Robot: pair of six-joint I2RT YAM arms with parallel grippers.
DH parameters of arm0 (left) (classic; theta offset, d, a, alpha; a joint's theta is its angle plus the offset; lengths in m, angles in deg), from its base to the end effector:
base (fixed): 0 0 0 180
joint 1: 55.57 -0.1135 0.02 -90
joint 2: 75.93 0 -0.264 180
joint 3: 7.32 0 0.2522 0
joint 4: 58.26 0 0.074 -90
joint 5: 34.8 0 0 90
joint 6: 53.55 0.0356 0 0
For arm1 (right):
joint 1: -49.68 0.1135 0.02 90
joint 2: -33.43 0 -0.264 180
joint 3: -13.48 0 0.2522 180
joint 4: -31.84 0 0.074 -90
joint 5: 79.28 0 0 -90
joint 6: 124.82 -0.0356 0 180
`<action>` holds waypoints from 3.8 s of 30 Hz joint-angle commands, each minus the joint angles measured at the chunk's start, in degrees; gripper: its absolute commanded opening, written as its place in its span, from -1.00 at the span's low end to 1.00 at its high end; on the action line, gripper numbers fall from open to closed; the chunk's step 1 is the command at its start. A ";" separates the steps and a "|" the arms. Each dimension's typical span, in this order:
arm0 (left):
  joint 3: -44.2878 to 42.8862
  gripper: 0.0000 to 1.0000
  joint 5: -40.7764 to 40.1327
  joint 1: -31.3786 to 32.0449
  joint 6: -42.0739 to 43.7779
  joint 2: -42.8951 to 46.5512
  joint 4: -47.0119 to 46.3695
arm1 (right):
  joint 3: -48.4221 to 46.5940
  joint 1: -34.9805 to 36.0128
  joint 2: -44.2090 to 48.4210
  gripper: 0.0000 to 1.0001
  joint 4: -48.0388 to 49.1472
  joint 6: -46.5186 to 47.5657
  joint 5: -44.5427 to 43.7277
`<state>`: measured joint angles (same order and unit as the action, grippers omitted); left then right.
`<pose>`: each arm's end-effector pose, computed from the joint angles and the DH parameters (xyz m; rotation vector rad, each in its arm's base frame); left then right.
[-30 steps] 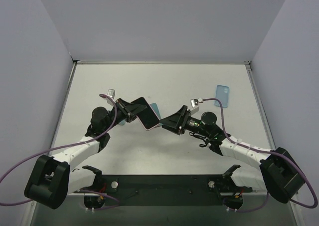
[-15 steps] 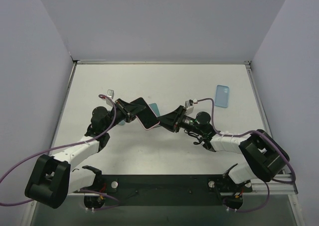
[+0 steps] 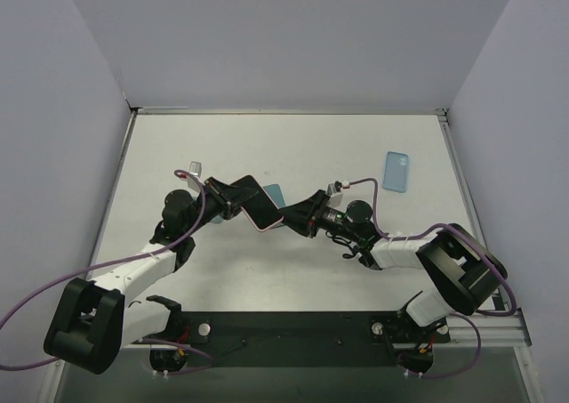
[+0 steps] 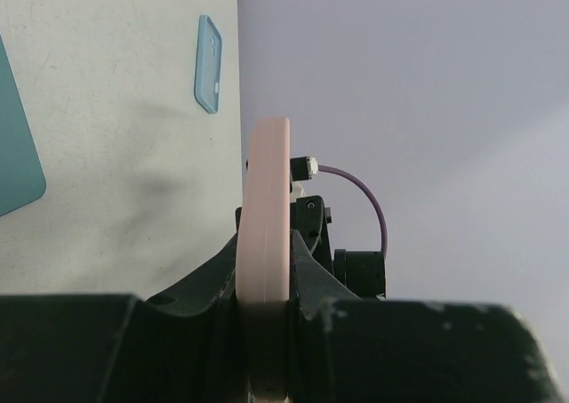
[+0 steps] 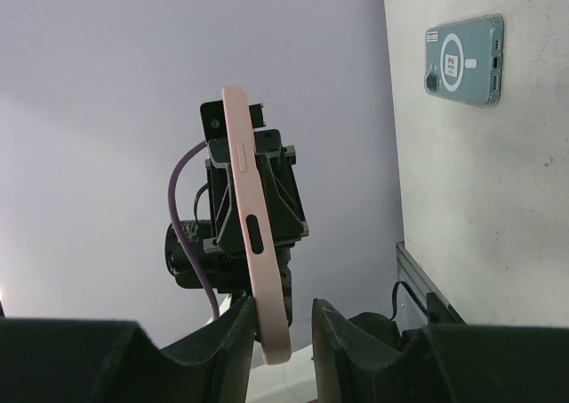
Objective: Take the phone out of the phone case
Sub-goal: Remove the phone case from the phone.
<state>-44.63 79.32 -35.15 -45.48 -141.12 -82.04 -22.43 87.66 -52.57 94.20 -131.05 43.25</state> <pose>0.2183 -0.0968 0.2276 -0.6473 1.8274 -1.6336 0.1971 0.1782 0.2055 0.2985 1.8385 2.2007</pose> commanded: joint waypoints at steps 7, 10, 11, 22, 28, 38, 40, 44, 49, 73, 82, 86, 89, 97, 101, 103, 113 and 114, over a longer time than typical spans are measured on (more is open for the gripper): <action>-3.96 -1.00 2.16 -1.35 -2.88 2.43 -6.76 | -1.05 1.40 0.48 -0.52 19.42 1.30 -0.54; -3.70 -1.00 2.16 -1.35 -2.88 2.61 -6.49 | -2.19 1.66 0.83 -0.53 19.42 1.39 -0.54; -3.52 -1.00 2.16 -1.35 -2.88 2.70 -6.23 | -2.63 1.75 1.00 -0.53 19.33 1.39 -0.37; -2.73 -1.00 2.07 -1.62 -3.59 2.61 -6.58 | -3.60 2.19 2.06 -0.66 19.42 1.74 -0.28; -2.99 -1.00 1.81 -1.97 -3.85 2.96 -7.63 | -2.19 2.19 3.02 -1.00 19.25 -0.18 -3.00; -4.31 -1.00 1.37 -3.02 -13.07 -5.12 -43.00 | -15.96 0.18 7.95 -1.00 19.33 -12.66 -7.48; -5.45 -1.00 0.67 -3.02 -15.27 -7.22 -47.61 | -19.23 -0.71 7.07 -1.00 19.33 -15.30 -7.31; -8.43 -1.00 -0.65 -3.02 -16.16 -7.76 -52.81 | -26.62 -1.15 4.09 -1.00 19.33 -17.86 -8.36; -10.90 -1.00 -3.72 -3.02 -14.57 -6.09 -52.90 | -31.72 -1.24 2.24 -1.00 19.33 -18.12 -9.68; -25.93 -1.00 -8.12 -3.20 -20.72 -2.23 -53.34 | -47.63 -0.10 -7.69 -1.00 19.42 -24.97 -14.43; -29.88 -1.00 -9.62 -3.11 -22.57 -0.82 -52.46 | -49.66 2.89 -11.21 -1.00 19.33 -23.23 -12.06; -30.59 -1.00 -10.67 -3.11 -23.62 -0.11 -51.67 | -47.55 3.16 -12.00 -1.00 19.42 -20.93 -9.51; -31.29 -1.00 -10.94 -3.11 -24.24 -0.47 -52.02 | -46.41 3.51 -12.70 -1.00 18.64 -18.83 -7.15; -29.98 -1.00 -11.90 -3.11 -24.68 0.41 -50.97 | -37.36 3.42 -3.93 -1.00 -8.59 7.85 0.42; -29.80 -1.00 -12.08 -3.02 -25.47 -0.37 -51.67 | -35.33 3.60 -3.65 -1.00 -13.70 11.92 0.86; -29.89 -1.00 -12.08 -3.02 -25.65 -0.64 -52.28 | -35.50 3.95 -3.83 -1.00 -16.07 14.04 1.04; -29.36 -1.00 -6.72 -2.67 -24.77 0.24 -45.09 | -42.17 6.32 -1.28 -1.00 -41.64 31.71 1.91; -28.66 -1.00 -6.46 -2.58 -24.51 0.50 -44.73 | -42.79 6.32 -1.19 -1.00 -43.14 33.28 2.27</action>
<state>-70.07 70.71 -39.89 -64.74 -145.36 -108.53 -64.70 91.18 -49.95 76.34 -111.14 37.50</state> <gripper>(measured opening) 0.236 0.128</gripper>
